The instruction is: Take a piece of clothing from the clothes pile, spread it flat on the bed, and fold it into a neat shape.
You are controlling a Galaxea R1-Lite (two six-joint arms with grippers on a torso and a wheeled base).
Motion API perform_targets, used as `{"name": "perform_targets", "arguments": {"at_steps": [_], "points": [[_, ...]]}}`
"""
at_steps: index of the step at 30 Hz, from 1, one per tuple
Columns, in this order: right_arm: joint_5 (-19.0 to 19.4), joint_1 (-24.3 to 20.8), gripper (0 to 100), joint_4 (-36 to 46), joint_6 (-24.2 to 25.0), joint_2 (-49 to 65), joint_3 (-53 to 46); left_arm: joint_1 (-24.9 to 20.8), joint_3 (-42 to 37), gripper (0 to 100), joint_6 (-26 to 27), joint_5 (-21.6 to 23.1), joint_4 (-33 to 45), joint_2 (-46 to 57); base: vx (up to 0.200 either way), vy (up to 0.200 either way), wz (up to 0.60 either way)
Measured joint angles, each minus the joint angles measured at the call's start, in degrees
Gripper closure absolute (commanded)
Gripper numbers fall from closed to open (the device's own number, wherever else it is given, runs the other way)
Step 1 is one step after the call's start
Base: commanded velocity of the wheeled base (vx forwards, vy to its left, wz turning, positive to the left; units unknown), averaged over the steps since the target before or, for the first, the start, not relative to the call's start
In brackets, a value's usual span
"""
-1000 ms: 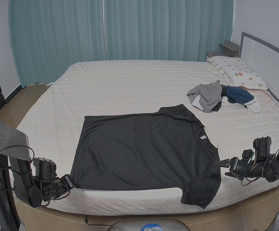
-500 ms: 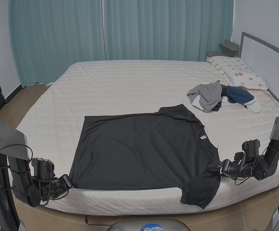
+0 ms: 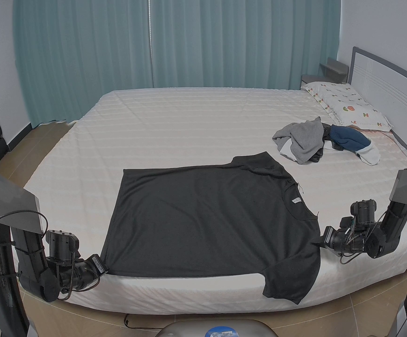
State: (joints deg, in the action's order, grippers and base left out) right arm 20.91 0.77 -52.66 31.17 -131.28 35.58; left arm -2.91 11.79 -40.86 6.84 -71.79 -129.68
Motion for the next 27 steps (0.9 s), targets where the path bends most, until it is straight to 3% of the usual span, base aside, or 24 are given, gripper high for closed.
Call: {"name": "perform_targets", "arguments": {"at_steps": [18, 19, 27], "points": [[-0.2, -0.8, 100, 0.3, 0.0, -2.0, 9.0, -0.1, 0.0, 100, 0.0, 0.0, 0.0, 0.0, 0.0, 0.0, 0.0], [-0.2, -0.8, 0, 0.2, 0.0, -2.3, 9.2, -0.1, 0.0, 100, 0.0, 0.0, 0.0, 0.0, 0.0, 0.0, 0.0], [0.2, -0.4, 0, -2.0, -0.1, -3.0, 9.3, -0.1, 0.0, 100, 0.0, 0.0, 0.0, 0.0, 0.0, 0.0, 0.0]]}}
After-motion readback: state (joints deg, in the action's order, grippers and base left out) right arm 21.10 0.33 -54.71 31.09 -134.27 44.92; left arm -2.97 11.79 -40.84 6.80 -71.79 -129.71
